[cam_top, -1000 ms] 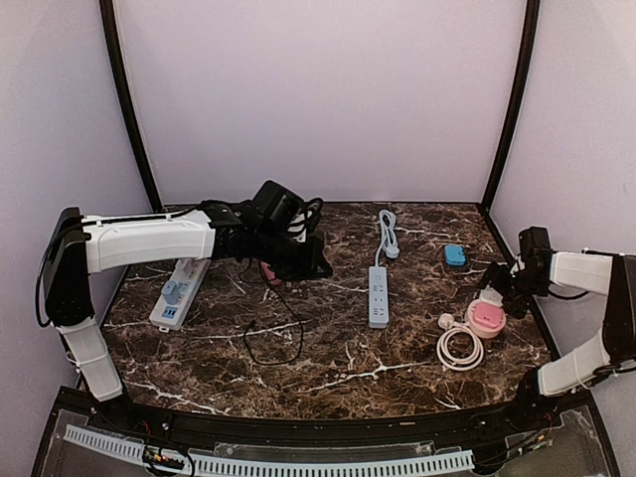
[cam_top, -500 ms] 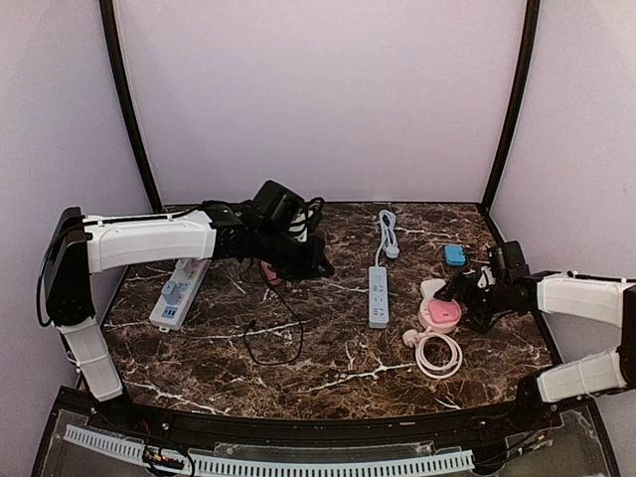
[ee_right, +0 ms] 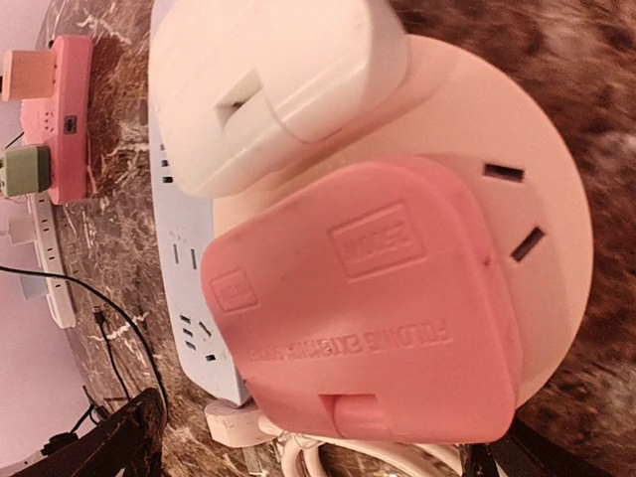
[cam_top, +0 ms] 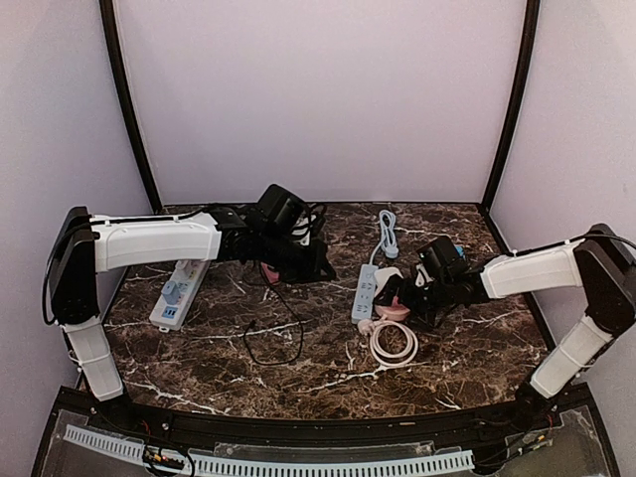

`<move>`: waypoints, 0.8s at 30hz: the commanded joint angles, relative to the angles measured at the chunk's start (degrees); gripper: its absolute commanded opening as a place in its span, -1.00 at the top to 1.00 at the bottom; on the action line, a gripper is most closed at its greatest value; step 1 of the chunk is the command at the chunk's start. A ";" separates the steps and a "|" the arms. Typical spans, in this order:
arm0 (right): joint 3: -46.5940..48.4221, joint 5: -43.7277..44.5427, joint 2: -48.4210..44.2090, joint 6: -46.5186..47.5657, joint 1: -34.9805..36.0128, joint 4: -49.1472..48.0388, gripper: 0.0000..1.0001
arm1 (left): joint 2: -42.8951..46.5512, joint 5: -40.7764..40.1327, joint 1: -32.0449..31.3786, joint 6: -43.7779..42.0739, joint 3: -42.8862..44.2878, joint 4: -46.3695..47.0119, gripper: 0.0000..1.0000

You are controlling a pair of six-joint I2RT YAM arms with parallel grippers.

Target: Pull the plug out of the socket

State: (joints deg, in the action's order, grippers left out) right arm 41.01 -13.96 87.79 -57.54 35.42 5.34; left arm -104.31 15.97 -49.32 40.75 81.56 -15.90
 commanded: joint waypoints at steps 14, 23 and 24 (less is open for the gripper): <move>2.07 -6.33 -5.11 14.20 -8.82 -4.79 -0.97 | -2.77 2.55 0.42 1.08 1.05 1.63 0.98; 14.02 -29.58 10.95 28.77 -18.54 -11.91 -0.84 | -3.20 3.57 0.41 1.75 1.19 1.77 0.99; 15.39 -30.47 12.71 29.57 -19.08 -12.12 -0.82 | -3.14 3.60 0.38 1.72 1.17 1.49 0.99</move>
State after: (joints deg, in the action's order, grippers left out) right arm 51.44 -32.82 95.00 -35.00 18.20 -2.17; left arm -107.92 18.52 -49.32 42.26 81.58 -14.66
